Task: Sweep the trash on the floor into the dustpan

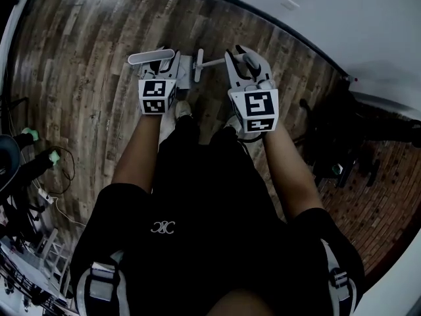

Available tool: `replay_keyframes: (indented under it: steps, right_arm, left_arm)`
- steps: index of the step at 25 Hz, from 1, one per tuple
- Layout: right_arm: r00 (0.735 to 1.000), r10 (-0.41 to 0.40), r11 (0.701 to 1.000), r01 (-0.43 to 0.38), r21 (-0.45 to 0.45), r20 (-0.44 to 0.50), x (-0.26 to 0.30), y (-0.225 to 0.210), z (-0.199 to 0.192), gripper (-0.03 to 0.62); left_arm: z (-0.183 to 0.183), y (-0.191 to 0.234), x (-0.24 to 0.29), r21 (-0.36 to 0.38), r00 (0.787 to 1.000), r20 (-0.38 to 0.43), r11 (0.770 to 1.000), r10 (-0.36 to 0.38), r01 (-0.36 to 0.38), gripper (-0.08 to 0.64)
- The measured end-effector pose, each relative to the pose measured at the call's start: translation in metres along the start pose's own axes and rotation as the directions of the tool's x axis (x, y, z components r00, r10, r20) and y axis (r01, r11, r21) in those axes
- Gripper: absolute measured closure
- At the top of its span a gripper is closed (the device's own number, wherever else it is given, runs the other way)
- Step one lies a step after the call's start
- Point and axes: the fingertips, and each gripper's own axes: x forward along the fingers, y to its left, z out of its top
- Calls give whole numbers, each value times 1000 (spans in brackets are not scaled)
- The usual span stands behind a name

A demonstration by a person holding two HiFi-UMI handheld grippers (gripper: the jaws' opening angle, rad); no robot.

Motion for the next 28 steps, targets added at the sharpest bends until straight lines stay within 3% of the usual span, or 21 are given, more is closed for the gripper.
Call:
replay_keyframes:
  steps: [4, 11, 15, 20, 28]
  right_arm:
    - [1000, 2, 999, -3, -37, -16, 1, -2, -9, 495]
    - [987, 147, 969, -155, -191, -58, 30, 30, -27, 495]
    - [968, 250, 952, -252, -177, -29, 44, 60, -16, 495]
    - [924, 381, 904, -379, -197, -32, 46, 88, -6, 495]
    - [936, 353, 925, -350, -150, -8, 42, 79, 9, 495]
  left_arm:
    - [2, 0, 0, -2, 1000, -4, 1000, 5, -5, 437]
    - [1, -4, 0, -11, 1000, 1, 1000, 6, -6, 437]
    - [1, 4, -2, -16, 1000, 5, 1000, 12, -12, 437]
    - [3, 9, -5, -13, 1000, 11, 1000, 9, -9, 437]
    - [1, 16, -5, -12, 1000, 2, 1000, 2, -2, 437]
